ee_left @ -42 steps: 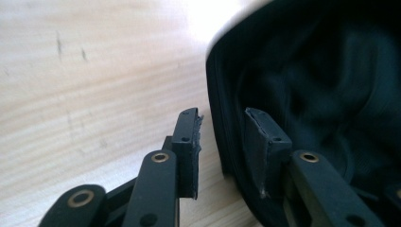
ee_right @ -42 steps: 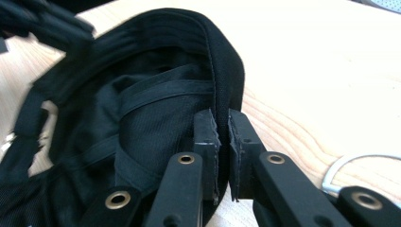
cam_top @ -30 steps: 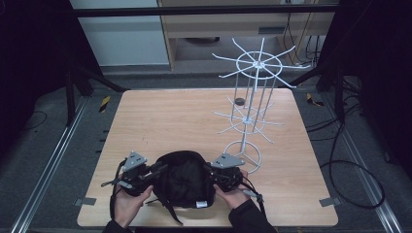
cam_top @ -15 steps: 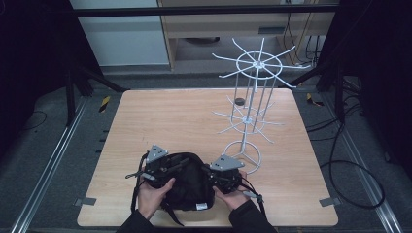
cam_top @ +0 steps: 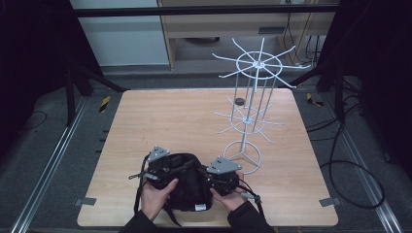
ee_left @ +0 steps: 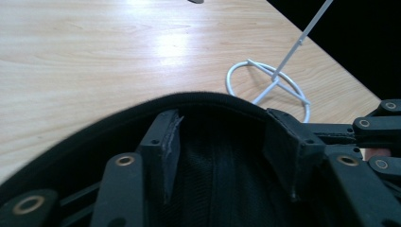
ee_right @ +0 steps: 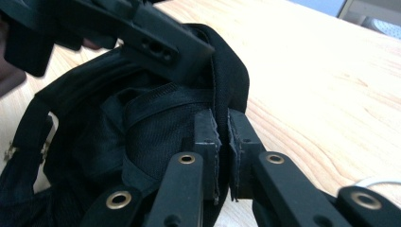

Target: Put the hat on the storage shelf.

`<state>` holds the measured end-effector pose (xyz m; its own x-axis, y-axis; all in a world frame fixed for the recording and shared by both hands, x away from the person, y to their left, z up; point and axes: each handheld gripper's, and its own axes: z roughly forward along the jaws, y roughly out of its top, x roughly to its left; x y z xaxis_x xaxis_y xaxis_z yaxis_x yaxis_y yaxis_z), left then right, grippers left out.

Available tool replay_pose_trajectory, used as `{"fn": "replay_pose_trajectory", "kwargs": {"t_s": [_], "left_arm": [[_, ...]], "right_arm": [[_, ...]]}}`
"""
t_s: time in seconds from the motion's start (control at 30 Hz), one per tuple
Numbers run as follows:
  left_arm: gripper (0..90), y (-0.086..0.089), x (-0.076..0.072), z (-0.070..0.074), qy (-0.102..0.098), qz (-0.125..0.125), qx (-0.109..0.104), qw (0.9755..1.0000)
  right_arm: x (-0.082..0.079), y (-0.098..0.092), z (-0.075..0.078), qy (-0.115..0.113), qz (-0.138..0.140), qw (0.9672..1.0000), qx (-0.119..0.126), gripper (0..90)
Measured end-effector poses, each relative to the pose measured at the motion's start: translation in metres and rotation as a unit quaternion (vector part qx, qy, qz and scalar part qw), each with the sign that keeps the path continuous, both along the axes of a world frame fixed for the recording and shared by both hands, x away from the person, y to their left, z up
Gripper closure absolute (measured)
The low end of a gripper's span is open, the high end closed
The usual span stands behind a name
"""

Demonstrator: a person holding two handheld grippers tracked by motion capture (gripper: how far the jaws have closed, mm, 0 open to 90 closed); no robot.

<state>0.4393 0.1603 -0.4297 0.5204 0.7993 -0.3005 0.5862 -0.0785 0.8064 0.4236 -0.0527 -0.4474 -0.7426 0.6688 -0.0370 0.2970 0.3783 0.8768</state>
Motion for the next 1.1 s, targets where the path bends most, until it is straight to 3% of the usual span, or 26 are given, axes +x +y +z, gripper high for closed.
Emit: {"fn": "replay_pose_trajectory", "kwargs": {"t_s": [0.2, 0.37, 0.53, 0.73, 0.9, 1.1], "left_arm": [[43.7, 0.002, 0.003, 0.002, 0.009, -0.002, -0.034, 0.9994], [42.2, 0.000, 0.003, 0.002, 0.008, 0.004, -0.031, 0.9995], [43.2, -0.006, 0.003, 0.000, 0.004, 0.011, -0.010, 0.9999], [53.3, -0.002, 0.004, 0.001, 0.013, 0.009, -0.015, 0.9998], [68.1, -0.004, 0.001, 0.001, 0.017, 0.002, -0.021, 0.9996], [78.5, -0.003, -0.001, 0.002, 0.010, -0.009, -0.030, 0.9995]], "right_arm": [[-0.001, 0.002, -0.001, 0.000, 0.017, 0.9998, 0.009, 84.5], [-0.001, 0.004, -0.004, 0.008, 0.034, 0.9993, 0.014, 84.5], [-0.005, 0.012, -0.005, 0.000, 0.061, 0.9981, 0.012, 84.5], [-0.006, 0.013, -0.005, 0.003, 0.066, 0.9977, 0.017, 84.3], [-0.006, 0.015, -0.005, 0.007, 0.066, 0.9976, 0.016, 83.2], [-0.007, 0.014, -0.003, 0.017, 0.074, 0.9967, 0.027, 74.3]]}}
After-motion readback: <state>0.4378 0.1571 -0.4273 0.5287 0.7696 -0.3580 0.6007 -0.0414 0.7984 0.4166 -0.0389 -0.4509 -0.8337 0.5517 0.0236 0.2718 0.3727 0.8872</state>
